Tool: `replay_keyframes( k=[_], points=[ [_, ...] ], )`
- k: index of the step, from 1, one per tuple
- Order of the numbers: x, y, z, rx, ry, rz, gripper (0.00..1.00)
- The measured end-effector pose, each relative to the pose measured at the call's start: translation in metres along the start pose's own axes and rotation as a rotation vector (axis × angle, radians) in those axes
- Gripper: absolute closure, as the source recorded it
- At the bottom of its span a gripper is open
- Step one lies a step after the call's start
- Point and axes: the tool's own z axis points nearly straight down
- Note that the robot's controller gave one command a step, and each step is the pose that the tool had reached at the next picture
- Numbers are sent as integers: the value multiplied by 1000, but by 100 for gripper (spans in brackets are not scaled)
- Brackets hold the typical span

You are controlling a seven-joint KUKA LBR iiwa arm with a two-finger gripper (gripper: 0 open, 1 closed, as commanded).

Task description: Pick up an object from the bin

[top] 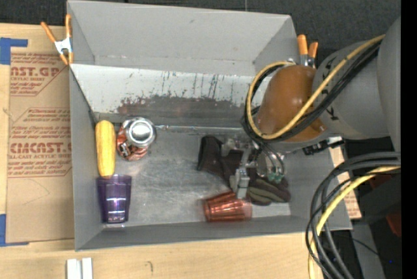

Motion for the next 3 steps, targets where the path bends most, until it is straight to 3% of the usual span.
replay_keyframes(
  k=[1,2,3],
  points=[
    [1,-2,3,2,1,4,0],
    [10,-3,12,2,5,175,0],
    [18,9,15,5,13,234,0]
  ],
)
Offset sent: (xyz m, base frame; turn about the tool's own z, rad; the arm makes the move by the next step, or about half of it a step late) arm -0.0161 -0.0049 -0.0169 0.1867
